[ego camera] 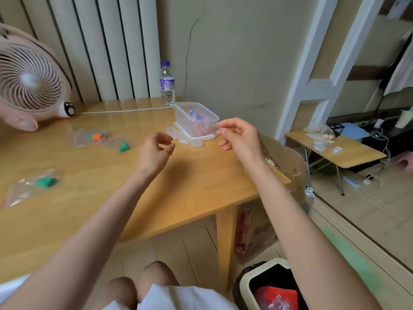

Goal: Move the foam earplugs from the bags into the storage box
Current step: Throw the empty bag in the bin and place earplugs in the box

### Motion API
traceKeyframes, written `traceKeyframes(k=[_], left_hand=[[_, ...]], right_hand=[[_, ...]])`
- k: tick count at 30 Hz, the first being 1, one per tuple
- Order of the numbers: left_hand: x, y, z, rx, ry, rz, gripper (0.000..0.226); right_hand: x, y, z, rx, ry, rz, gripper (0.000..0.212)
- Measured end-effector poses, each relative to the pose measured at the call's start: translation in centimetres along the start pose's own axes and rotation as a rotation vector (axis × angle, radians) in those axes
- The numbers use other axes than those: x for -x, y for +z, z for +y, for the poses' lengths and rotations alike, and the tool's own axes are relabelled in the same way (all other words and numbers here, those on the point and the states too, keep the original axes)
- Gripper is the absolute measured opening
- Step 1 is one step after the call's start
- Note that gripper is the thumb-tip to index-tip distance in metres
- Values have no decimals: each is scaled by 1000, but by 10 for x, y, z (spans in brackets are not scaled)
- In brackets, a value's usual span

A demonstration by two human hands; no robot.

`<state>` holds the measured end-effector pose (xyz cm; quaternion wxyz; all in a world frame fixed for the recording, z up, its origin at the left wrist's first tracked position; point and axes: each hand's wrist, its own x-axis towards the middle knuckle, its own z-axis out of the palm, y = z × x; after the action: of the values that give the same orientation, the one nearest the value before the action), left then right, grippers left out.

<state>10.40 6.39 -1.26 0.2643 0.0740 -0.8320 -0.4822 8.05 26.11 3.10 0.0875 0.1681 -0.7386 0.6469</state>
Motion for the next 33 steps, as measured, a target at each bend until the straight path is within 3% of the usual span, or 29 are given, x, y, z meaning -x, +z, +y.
traceKeyframes(k=[8,13,17,20,22,24,26,29,31,33], left_hand=[[-25,-72,-73,-321,-115,96,15],[-36,-85,-103,-425,-177,-86,47],[-42,-85,-107,-665,-185,-251,52],[-42,-81,-107,-739,-139,-251,55],[-42,-83,-110,-624,-50,-128,44],[-43,-88,-104,-301,-9,70,21],[-43,-98,-92,87,-82,189,8],[-43,-107,-79,489,-216,208,16],[-41,-109,-74,584,-256,206,27],[-39,-110,-71,611,-289,213,45]], right_hand=[[-41,122,20,58,62,-218,19],[-63,182,44,165,111,-299,15],[-73,214,65,260,146,-343,25],[-75,224,71,284,165,-331,24],[-75,224,69,279,143,-297,39],[-74,219,64,236,104,-310,57],[-71,215,58,60,109,-401,65],[-64,213,46,-240,234,-535,44],[-61,213,43,-265,278,-539,28],[-61,214,44,-252,276,-482,26]])
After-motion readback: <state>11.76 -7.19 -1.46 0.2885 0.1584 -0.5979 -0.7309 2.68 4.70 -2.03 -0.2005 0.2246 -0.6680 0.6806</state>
